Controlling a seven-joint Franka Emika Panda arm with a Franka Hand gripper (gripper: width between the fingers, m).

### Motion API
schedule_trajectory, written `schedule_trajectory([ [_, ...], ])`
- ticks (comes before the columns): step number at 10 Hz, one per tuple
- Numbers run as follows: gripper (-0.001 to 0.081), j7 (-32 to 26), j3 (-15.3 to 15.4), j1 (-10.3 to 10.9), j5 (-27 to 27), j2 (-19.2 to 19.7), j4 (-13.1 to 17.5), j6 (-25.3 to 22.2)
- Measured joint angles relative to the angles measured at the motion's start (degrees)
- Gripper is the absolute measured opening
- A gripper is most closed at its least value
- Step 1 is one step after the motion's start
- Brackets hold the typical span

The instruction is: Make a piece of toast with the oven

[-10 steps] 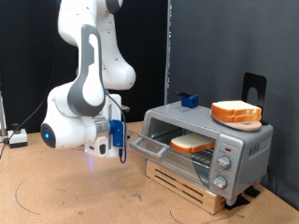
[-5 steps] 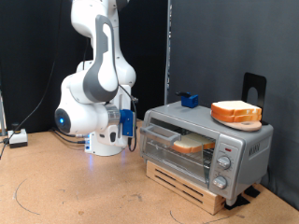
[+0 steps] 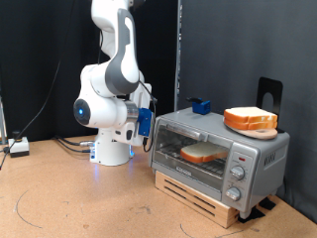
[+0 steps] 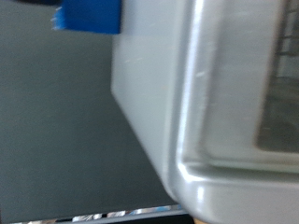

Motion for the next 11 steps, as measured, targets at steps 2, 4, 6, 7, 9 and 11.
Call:
schedule_trajectory([
  [2,0.0809,0.76,-1.10,-1.57,-0.82,-0.65,0.73,2.44],
  [4,0.0809,1.50,-2.62,-3.76,-3.54,0.54,2.92,3.72],
  [6,0.0809,1.65,-3.64,-5.24,-6.38,3.40,5.80,3.71],
  [7,0.0809,1.65,-3.60,-5.22,-6.34,3.39,5.70,3.70],
  [9,0.0809,2.30,-3.29,-4.88,3.34,4.36,6.05,3.35],
  [11,0.0809,2.36,-2.21,-4.47,12.39,7.23,7.60,3.32],
])
